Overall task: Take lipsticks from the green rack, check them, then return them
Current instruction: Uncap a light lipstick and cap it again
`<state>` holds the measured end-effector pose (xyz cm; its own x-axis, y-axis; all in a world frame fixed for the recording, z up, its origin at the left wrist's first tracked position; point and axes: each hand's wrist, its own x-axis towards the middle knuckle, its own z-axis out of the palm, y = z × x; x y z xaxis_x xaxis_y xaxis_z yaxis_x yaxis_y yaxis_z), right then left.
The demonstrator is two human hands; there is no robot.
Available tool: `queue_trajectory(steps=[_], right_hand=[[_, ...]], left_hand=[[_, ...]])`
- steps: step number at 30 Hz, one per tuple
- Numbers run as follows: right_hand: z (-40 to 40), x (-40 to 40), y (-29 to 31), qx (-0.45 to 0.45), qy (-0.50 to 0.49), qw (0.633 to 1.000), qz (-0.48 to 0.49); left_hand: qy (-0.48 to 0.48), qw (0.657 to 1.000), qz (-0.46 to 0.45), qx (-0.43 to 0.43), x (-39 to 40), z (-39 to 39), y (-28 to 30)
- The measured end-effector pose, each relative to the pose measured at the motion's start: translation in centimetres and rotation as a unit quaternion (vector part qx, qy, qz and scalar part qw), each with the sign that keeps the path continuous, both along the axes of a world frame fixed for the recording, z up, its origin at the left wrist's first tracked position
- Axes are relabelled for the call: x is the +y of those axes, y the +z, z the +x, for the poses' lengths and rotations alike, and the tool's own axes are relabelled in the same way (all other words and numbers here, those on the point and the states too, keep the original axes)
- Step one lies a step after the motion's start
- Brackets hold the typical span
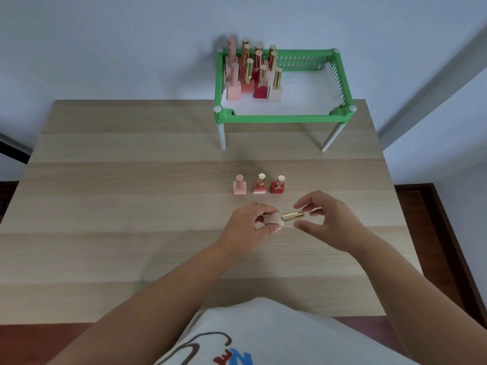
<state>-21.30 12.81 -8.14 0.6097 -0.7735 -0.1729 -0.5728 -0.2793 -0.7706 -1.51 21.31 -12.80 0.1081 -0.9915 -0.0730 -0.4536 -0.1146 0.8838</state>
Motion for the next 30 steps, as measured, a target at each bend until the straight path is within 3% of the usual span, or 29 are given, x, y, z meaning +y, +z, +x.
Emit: queue_trajectory(steps=[5,15,21,30], right_hand=[[0.5,0.0,-0.3,-0.009,0.001,0.999,-0.031],[0.6,-0.1,-0.4,-0.003,-0.059,0.998,-0.003],[0.6,0.1,-0.2,0.002,0.016,0.999,-0.046],[1.2,0.3,-0.5,0.022,-0.04,0.999,-0.027]], left_hand=[[-0.006,1.0,-0.011,-0.008,-0.2,-0.1,0.0],[-0.016,0.999,-0.022,-0.019,-0.4,0.3,0.1],[-0.018,1.0,-0.016,-0.006,-0.5,0.4,0.0],[-0.019,0.999,-0.037,-0.008,-0.8,0.7,-0.1]])
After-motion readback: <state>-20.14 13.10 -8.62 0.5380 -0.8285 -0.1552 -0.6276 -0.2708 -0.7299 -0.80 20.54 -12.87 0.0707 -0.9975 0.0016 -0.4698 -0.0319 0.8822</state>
